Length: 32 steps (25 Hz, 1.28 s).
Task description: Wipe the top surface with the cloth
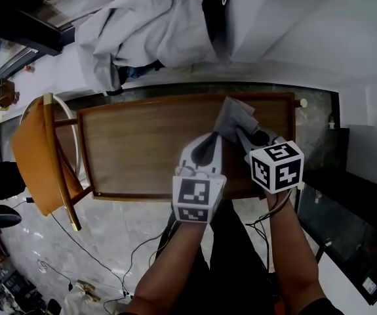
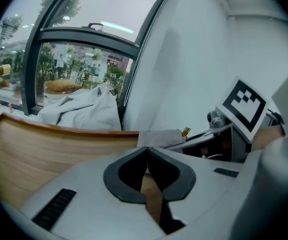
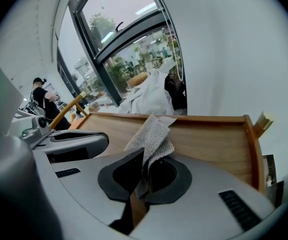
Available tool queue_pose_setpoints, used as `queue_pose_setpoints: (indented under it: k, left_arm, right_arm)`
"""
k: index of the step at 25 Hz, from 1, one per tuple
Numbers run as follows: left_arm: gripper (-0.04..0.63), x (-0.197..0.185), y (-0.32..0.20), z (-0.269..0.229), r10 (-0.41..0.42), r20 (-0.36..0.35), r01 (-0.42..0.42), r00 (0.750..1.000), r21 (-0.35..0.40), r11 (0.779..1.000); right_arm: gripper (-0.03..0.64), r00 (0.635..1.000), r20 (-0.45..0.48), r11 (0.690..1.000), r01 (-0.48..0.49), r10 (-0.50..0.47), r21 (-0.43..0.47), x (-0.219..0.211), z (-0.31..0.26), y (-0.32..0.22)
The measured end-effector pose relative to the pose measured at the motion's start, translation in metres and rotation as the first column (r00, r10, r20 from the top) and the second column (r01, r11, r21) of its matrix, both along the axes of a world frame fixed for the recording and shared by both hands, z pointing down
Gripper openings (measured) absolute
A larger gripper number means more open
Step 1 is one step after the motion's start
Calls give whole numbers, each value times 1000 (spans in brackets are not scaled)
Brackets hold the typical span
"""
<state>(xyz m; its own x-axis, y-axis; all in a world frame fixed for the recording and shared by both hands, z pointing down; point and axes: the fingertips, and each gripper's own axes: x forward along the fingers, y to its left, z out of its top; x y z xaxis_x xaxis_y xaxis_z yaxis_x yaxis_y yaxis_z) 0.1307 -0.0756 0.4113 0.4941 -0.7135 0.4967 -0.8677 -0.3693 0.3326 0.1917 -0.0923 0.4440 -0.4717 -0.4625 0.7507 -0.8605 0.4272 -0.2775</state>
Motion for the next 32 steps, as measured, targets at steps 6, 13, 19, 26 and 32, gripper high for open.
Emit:
queue_pose_setpoints:
  k: [6, 13, 19, 26, 32]
  left_arm:
    - [11, 50, -3, -3, 58, -13, -58, 998, 7, 998]
    - [11, 100, -2, -6, 119, -39, -118, 992, 12, 993]
    - [11, 125, 3, -6, 148, -52, -147, 988, 6, 989]
    - [11, 139, 2, -8, 160, -63, -160, 985, 9, 987]
    - [11, 129, -3, -6, 127, -66, -126, 990, 9, 992]
  right_arm:
    - [29, 997, -30, 998, -67, 66, -18, 53, 0, 4]
    - [29, 989, -62, 990, -137, 135, -28, 102, -2, 4]
    - [29, 977, -86, 980, -197, 194, -23, 133, -9, 5]
    - [29, 962, -123, 969, -247, 243, -18, 162, -15, 9]
    - [29, 970, -116, 976, -215, 215, 10, 154, -28, 8]
